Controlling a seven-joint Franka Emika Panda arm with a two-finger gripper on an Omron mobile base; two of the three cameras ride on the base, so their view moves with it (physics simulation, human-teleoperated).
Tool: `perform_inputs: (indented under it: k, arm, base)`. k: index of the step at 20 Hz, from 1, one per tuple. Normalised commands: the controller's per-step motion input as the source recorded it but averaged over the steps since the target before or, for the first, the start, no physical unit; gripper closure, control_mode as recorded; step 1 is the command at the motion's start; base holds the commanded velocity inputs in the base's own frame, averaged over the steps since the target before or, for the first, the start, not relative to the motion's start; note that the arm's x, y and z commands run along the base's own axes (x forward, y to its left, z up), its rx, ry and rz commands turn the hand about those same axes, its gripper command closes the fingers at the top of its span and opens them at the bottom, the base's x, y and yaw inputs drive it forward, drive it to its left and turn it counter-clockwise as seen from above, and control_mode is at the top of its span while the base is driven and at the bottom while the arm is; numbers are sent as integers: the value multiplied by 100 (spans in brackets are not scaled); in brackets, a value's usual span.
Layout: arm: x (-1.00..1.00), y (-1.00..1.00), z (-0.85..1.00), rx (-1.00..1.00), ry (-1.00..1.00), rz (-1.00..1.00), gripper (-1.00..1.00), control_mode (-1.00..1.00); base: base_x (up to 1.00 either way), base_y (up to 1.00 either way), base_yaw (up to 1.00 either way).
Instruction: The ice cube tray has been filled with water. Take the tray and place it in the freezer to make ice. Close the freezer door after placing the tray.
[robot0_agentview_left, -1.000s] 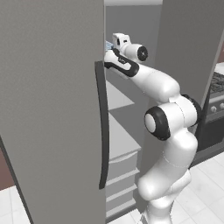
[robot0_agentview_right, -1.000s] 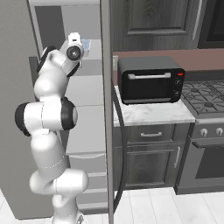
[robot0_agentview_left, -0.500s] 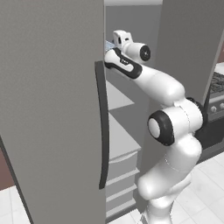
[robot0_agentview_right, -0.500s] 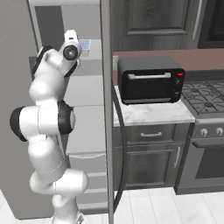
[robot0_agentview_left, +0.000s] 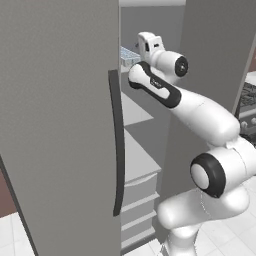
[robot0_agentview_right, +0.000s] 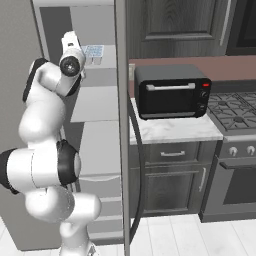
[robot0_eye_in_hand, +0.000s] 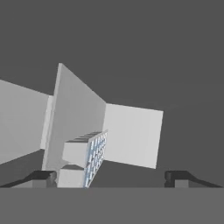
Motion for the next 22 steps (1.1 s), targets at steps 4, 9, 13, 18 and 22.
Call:
perform_inputs:
  k: [4, 9, 13, 18, 22]
  arm:
    - [-100, -6, 52, 8, 2, -5, -100, -100]
    - [-100, 0, 41, 24, 18, -12, -100, -100]
    - [-100, 0, 23, 36, 27, -21, -100, -100]
    - [-86, 0, 4, 45, 38, -29, -100, -100]
    - [-86, 0, 0, 53, 40, -34, -100, -100]
  base:
    - [0, 0, 0]
    - [0, 0, 0]
    - [0, 0, 0]
    - [0, 0, 0]
    - [0, 0, 0]
